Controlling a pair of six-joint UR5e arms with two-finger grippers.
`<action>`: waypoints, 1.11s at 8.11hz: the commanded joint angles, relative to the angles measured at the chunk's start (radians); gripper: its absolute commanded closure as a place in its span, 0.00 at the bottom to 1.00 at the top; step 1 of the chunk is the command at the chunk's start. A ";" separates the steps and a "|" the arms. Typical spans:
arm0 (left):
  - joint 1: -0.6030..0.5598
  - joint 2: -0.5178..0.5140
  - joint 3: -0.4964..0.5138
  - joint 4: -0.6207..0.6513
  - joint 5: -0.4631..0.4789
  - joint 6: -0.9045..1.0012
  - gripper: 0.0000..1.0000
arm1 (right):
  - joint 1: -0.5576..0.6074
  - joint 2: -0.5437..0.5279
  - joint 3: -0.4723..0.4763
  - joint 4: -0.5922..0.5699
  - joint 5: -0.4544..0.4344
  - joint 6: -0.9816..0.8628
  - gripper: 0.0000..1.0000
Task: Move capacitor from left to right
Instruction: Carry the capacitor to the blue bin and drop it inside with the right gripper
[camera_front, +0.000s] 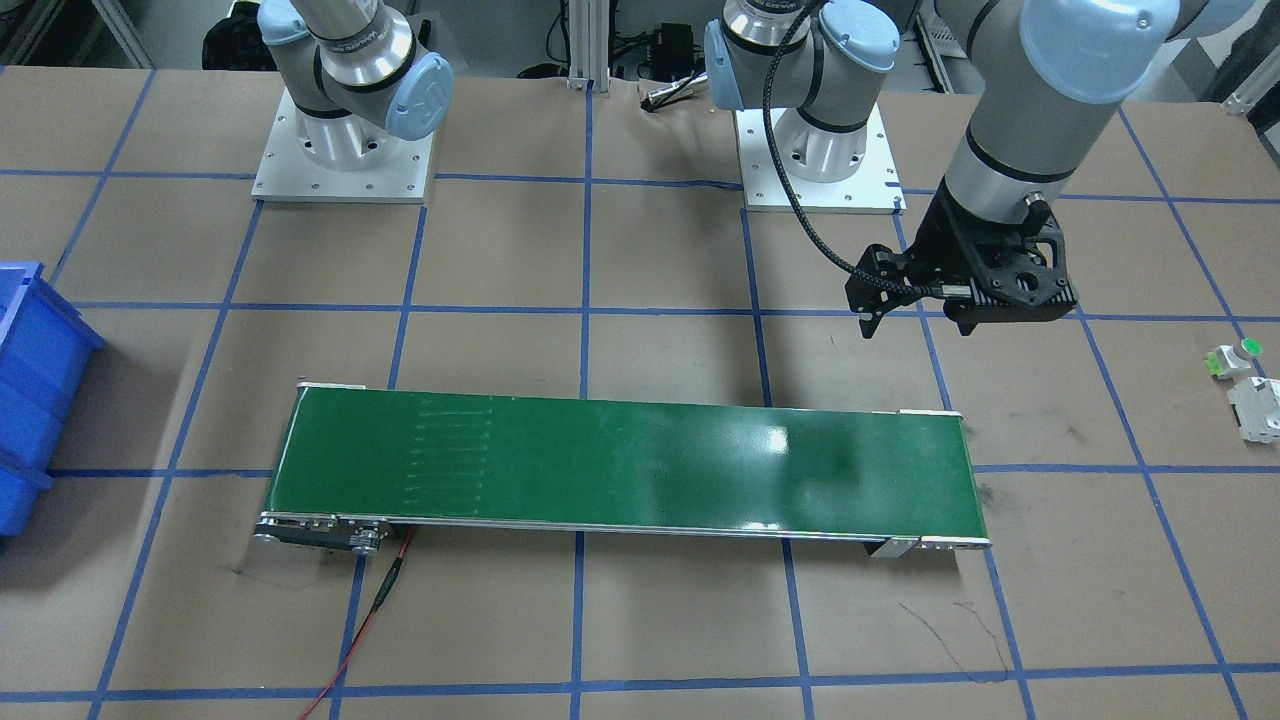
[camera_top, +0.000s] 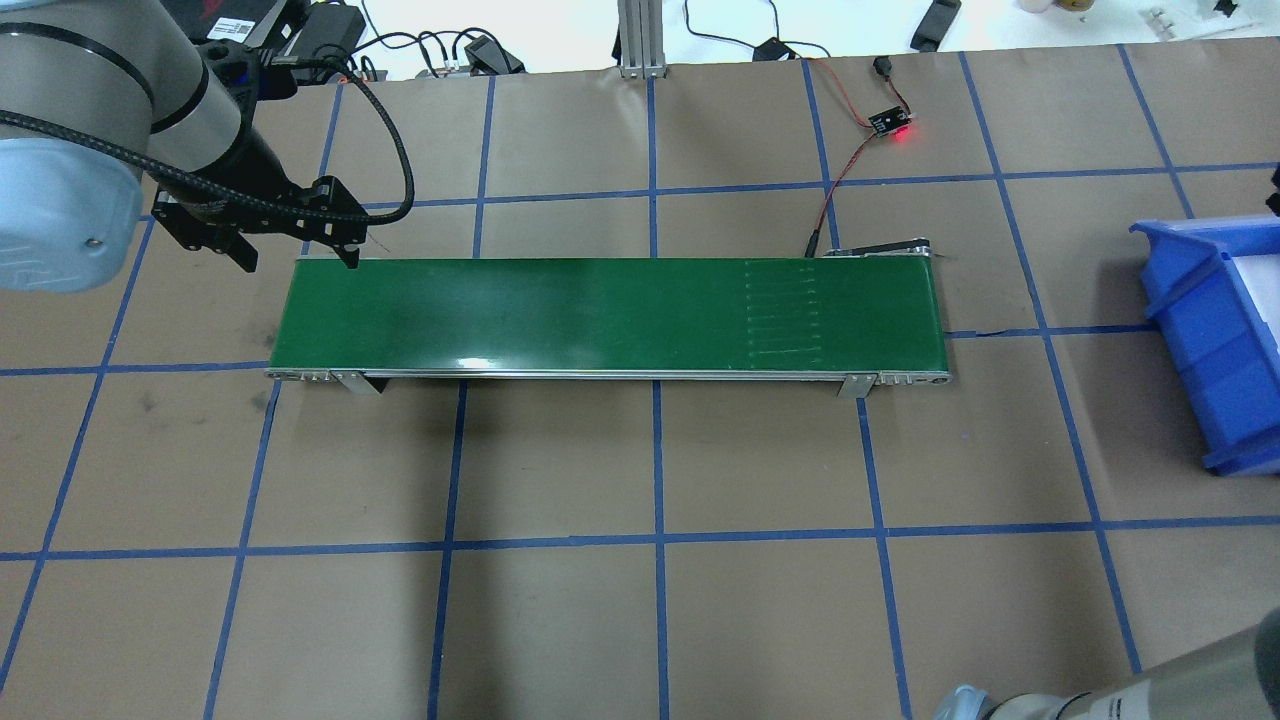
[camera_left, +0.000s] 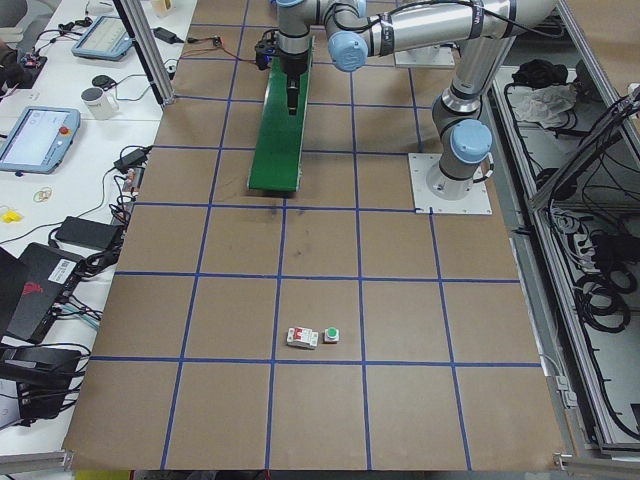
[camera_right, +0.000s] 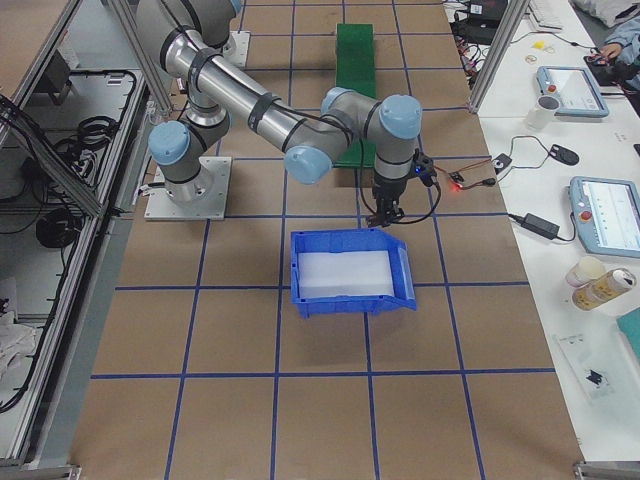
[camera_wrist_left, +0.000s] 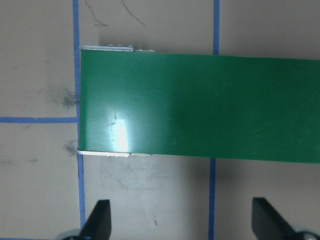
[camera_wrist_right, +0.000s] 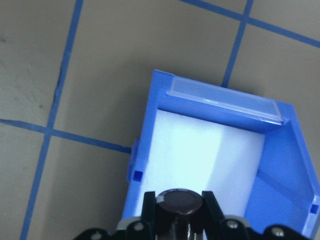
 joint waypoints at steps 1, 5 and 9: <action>-0.014 -0.001 0.004 -0.003 -0.108 -0.001 0.00 | -0.060 0.040 0.036 -0.007 -0.008 -0.070 0.97; -0.048 -0.001 -0.001 -0.006 -0.102 0.000 0.00 | -0.097 0.160 0.069 -0.119 -0.025 -0.133 0.98; -0.056 0.002 -0.001 -0.003 -0.047 0.005 0.00 | -0.112 0.200 0.087 -0.141 -0.033 -0.153 0.80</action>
